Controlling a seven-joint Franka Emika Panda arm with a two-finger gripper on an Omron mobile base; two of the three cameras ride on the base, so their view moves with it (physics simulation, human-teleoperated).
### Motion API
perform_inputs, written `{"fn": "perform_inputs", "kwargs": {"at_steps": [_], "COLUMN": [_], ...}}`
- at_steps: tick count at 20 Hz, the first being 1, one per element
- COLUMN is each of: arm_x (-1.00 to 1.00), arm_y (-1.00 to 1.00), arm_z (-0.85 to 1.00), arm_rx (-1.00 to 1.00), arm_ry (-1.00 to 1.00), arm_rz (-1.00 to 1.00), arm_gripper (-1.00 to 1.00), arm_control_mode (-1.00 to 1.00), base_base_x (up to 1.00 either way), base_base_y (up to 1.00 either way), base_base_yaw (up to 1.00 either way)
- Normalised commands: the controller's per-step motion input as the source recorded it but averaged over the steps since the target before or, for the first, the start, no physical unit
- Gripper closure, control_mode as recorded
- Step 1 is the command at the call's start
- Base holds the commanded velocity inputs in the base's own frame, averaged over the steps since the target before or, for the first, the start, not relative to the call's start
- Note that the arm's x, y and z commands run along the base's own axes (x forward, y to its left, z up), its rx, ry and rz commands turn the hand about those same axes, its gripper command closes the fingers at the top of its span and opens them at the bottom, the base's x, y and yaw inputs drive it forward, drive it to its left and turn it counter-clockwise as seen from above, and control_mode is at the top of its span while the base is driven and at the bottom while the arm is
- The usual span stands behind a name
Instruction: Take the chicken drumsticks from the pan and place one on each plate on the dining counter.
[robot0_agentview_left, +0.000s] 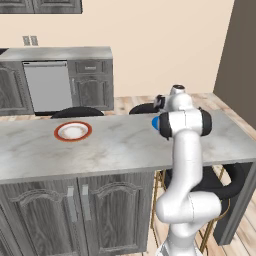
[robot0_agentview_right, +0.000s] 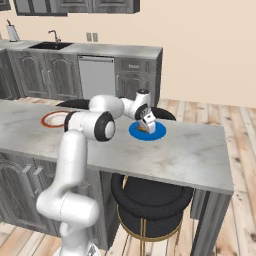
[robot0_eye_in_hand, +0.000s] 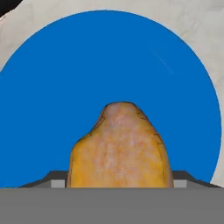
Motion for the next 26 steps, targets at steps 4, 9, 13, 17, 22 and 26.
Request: {"fn": "perform_inputs", "kwargs": {"at_steps": [4,9,13,17,22,26], "arm_x": [0.42,0.05,-0.48,-0.67,-0.3,-0.88], "arm_y": [-0.11,-0.01,0.0,0.11,0.27,0.15], "arm_z": [-0.55,-0.25,0.0,0.0,0.01,0.76], "arm_rx": [-0.04,-0.05,-0.01,-0.04,-0.04,-0.01], "arm_ry": [0.0,-0.03,-0.2,-0.42,-0.43,-0.33], "arm_rz": [0.05,0.04,0.06,0.0,-0.05,0.01], "arm_gripper": [1.0,-1.0,-1.0,-1.0,-1.0,-1.0], "arm_control_mode": [-1.0,-1.0,-1.0,-1.0,-1.0,-1.0], "base_base_x": [0.0,0.0,0.0,0.0,0.0,0.0], "base_base_y": [0.0,0.0,0.0,0.0,0.0,0.0], "base_base_yaw": [0.0,0.0,0.0,0.0,0.0,0.0]}}
